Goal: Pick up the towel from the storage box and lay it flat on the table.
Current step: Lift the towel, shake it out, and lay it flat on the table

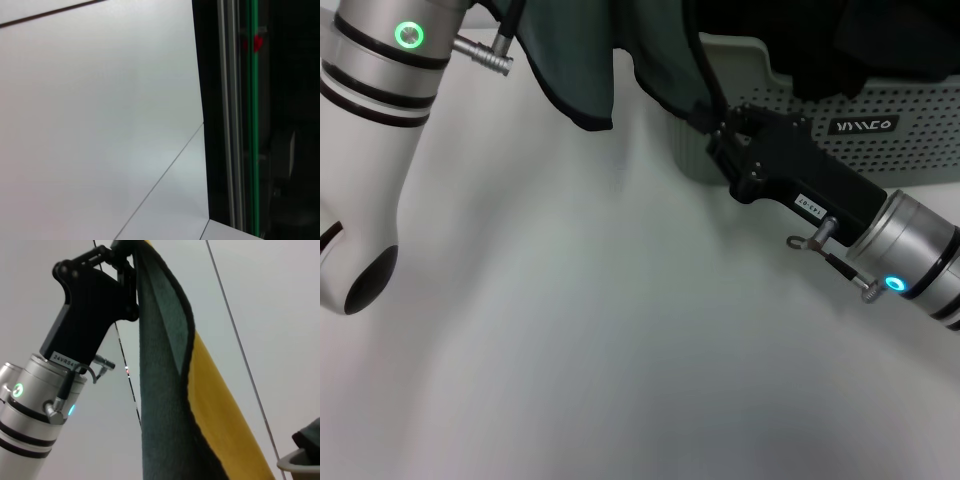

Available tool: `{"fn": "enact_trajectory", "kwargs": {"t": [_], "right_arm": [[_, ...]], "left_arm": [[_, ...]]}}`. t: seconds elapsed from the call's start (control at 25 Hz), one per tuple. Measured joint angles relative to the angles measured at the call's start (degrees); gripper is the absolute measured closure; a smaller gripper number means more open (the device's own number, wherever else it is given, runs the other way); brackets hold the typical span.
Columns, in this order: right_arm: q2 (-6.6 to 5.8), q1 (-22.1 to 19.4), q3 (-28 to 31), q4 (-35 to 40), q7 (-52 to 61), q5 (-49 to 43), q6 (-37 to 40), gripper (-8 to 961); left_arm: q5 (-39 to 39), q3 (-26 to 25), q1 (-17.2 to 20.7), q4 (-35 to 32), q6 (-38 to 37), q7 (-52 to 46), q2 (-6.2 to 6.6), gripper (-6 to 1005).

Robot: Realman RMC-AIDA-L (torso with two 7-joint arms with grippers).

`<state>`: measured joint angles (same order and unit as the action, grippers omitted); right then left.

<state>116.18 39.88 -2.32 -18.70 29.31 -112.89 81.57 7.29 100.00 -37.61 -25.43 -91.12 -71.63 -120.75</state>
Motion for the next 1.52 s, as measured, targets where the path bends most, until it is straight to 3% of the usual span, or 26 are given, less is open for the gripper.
{"fn": "enact_trajectory", "kwargs": {"t": [0.32,0.56,0.84,1.04,1.36,1.52], "right_arm": [[0.0,-0.8,0.2,0.1,-0.5,0.1,1.1,937],[-0.3,-0.6,0.2,0.7,-0.3,-0.1,2.9,938],[-0.51,1.9,0.0,12.9,13.2,-0.1,13.1,938],[-0.42,4.9,-0.7,19.9,20.8,-0.2,17.4,938],[-0.22,9.6,-0.8,32.2,32.4,1.1,21.1,938],[-0.15,13.2,-4.7,39.1,38.3,5.7,20.6,937]], "left_arm": [[0.0,-0.3,0.2,0.6,0.1,0.0,0.0,990],[-0.3,-0.3,3.8,4.9,-0.2,-0.3,0.38,990],[-1.3,0.2,13.2,7.9,-1.2,0.0,0.3,990],[-4.4,0.3,17.0,9.8,-2.1,0.0,0.59,990],[-14.0,0.3,15.9,16.7,-1.4,0.7,0.66,890],[-18.5,0.3,15.2,17.8,0.1,4.1,0.47,876]]}}
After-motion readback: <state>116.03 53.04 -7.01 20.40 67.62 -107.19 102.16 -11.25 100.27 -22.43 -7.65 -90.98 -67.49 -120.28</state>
